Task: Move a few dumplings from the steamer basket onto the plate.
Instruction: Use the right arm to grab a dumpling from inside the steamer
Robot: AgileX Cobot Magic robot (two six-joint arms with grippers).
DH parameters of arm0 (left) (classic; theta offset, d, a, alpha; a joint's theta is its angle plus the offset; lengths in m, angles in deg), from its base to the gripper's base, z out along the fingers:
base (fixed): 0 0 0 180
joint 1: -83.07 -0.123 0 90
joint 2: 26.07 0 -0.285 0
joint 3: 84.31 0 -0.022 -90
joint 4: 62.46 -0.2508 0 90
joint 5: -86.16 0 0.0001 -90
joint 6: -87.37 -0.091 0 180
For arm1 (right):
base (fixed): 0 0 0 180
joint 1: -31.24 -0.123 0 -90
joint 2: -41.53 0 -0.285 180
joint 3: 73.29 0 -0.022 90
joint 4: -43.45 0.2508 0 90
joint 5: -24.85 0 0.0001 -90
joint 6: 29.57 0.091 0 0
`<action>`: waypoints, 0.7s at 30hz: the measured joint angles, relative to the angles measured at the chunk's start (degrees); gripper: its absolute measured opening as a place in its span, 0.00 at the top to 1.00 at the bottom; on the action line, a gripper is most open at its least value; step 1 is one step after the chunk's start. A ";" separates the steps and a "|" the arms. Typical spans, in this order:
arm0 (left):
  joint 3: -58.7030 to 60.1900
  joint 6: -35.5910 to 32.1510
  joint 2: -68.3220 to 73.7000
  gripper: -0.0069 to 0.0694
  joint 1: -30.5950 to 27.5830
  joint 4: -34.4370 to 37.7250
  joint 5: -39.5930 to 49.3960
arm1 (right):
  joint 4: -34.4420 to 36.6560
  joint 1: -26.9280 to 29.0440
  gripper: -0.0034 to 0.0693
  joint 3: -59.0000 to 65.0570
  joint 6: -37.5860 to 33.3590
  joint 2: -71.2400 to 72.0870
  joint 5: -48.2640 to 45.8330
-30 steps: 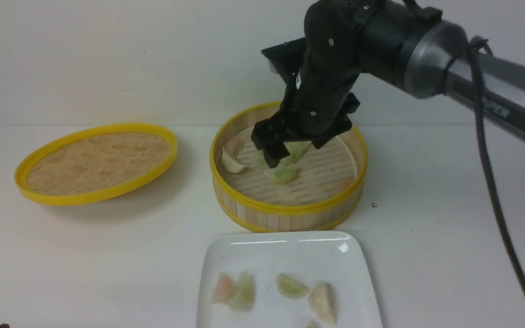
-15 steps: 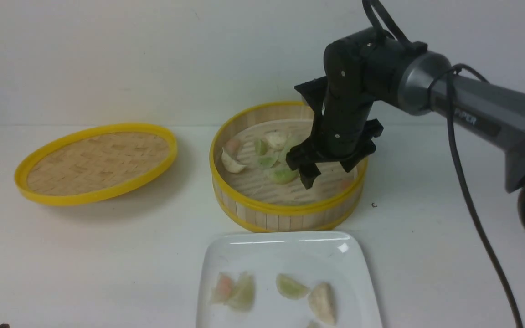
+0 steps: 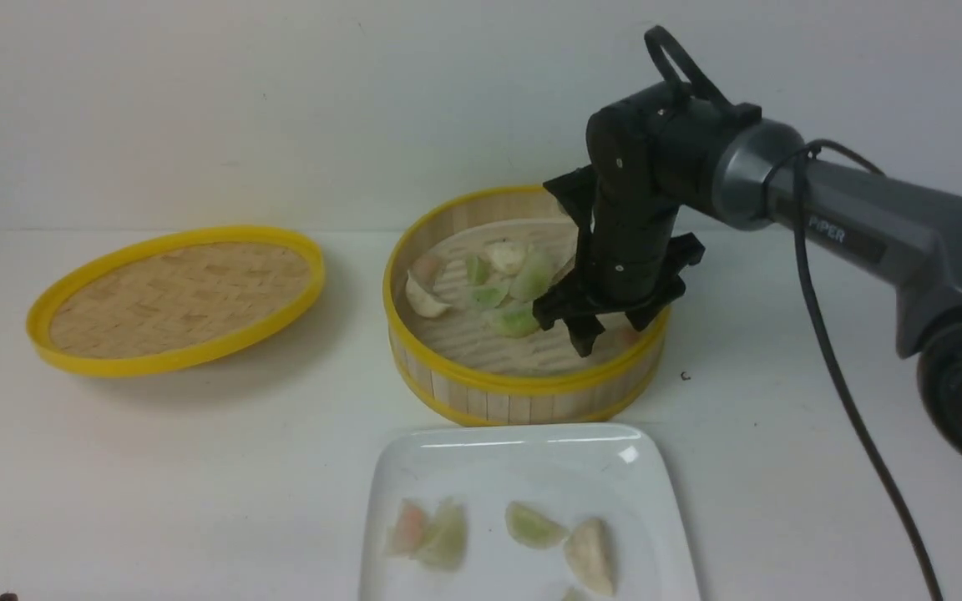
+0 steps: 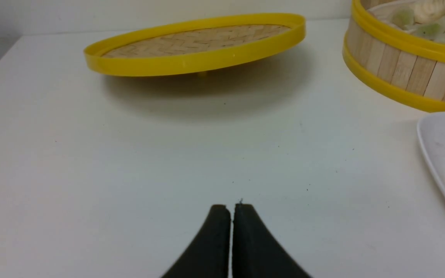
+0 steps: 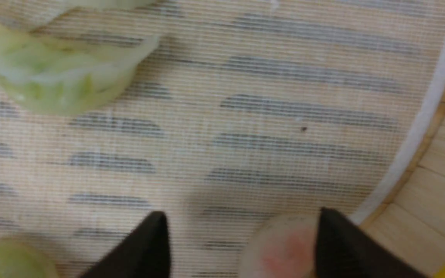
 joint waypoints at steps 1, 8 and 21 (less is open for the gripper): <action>0.00 0.00 0.00 0.92 0.00 0.00 0.00 | 0.38 0.27 0.51 -0.39 -0.31 0.00 -0.04; 0.00 0.00 0.00 0.92 0.00 0.00 0.00 | 5.45 0.28 0.95 -6.06 -2.65 -0.56 -0.45; 0.00 0.00 0.00 0.92 0.00 0.00 0.00 | 4.19 0.09 0.65 -7.68 -0.94 -0.62 -0.59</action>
